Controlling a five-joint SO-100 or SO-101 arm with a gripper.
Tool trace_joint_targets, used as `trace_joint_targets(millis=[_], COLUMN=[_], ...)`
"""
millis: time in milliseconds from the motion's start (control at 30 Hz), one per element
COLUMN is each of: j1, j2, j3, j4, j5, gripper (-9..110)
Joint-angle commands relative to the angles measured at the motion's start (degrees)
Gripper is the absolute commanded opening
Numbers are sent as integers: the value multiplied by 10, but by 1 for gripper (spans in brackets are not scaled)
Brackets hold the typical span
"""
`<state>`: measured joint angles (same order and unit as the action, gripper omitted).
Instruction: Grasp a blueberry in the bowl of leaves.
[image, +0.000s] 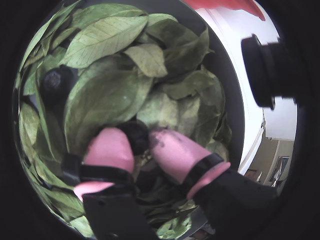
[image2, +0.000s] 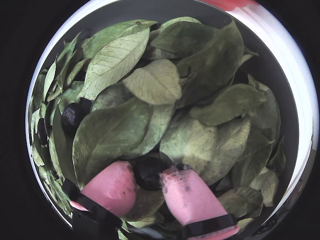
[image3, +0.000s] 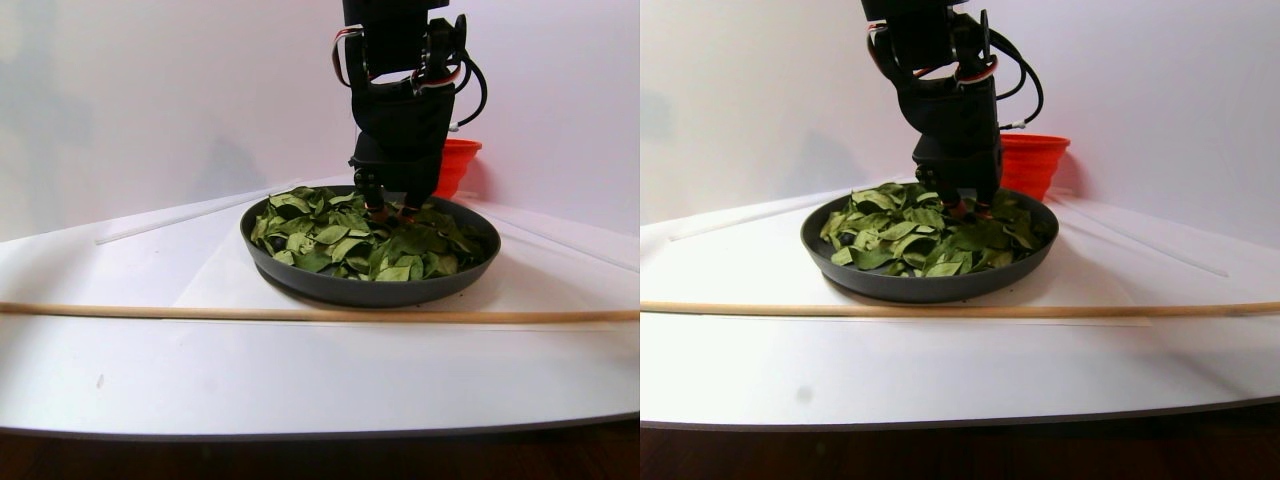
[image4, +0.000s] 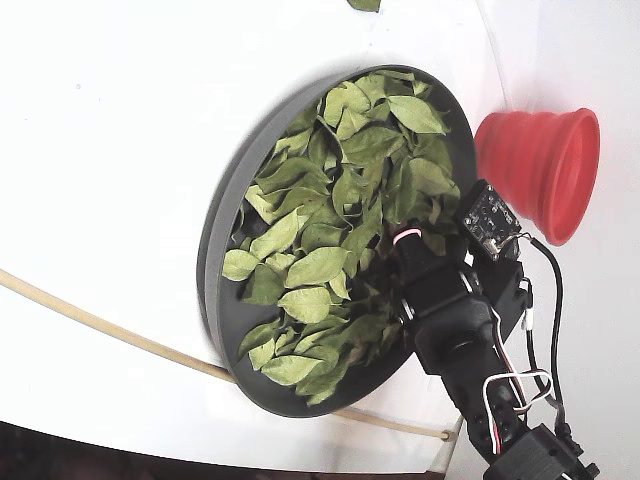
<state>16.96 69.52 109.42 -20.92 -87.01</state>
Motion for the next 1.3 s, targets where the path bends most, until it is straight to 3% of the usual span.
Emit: trace_joint_targets(millis=[0, 1267], j1=[-1, 18], j2=[62, 166], j3=[5, 31], j4=[-1, -6], j5=[-13, -80], gripper=[9, 9])
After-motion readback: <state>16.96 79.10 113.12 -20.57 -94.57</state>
